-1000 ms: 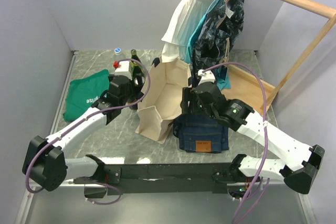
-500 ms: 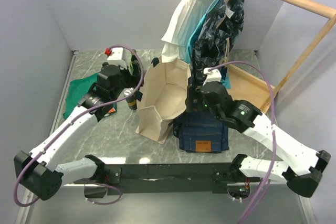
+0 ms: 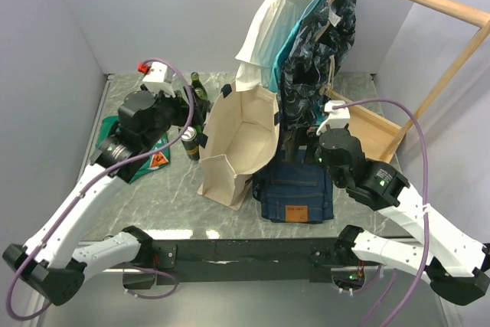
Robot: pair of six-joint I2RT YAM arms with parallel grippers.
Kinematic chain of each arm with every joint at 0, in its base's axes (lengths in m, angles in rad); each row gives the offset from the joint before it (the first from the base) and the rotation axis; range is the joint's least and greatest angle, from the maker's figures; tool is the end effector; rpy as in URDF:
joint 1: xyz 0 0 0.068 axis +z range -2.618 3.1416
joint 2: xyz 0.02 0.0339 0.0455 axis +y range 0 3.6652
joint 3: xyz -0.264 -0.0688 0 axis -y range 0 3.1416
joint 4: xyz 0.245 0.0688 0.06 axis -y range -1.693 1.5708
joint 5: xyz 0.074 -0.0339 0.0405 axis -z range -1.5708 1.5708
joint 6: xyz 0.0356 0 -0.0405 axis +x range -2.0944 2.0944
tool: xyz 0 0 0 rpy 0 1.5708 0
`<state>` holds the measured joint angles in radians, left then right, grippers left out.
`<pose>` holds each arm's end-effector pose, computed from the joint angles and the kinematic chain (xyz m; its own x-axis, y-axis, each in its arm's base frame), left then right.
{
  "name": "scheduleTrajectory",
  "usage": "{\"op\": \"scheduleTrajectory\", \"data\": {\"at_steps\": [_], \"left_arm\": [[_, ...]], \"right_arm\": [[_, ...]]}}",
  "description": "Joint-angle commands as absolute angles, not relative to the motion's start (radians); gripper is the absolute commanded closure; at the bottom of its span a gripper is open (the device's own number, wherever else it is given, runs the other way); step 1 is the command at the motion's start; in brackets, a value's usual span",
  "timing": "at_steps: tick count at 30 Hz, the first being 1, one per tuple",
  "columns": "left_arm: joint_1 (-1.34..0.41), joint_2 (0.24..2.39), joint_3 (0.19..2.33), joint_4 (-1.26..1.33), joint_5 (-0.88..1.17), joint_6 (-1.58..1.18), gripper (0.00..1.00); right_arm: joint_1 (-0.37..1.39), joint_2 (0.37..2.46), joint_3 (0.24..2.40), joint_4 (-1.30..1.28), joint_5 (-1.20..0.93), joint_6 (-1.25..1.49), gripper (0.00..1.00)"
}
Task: Take the beverage out of the canvas bag
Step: Place the drink at the center of the board, then reset both arms
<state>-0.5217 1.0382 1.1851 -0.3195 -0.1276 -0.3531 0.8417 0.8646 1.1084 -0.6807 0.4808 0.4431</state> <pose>0.1992 -0.1093 0.4174 -0.2731 -0.2387 -0.9319 0.3103 0.8951 -0.3202 0.1239 0.1140 0.3871 -0.4185 0.1021 -0.9025 -0.2243 0.9513 0.2117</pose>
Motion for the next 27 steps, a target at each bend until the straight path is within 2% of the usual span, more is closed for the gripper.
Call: {"op": "scheduleTrajectory", "data": {"at_steps": [1,10,21,27], "left_arm": [[-0.526,0.973,1.198,-0.253,-0.045,-0.322,0.04],[-0.525,1.000,1.215,-0.288,0.012,-0.304,0.04],[-0.502,1.046,1.166,-0.259,0.004,-0.304,0.04],[-0.338,1.069,1.056,-0.168,0.057,-0.394,0.04]], "right_arm": [[0.845,0.821,1.065,-0.672,0.592,0.426,0.00],[0.830,0.762,0.993,-0.634,0.778,0.416,0.00],[0.450,0.735,0.887,-0.528,0.473,0.405,0.00],[0.266,0.782,0.848,-0.433,0.376,0.445,0.00]]}}
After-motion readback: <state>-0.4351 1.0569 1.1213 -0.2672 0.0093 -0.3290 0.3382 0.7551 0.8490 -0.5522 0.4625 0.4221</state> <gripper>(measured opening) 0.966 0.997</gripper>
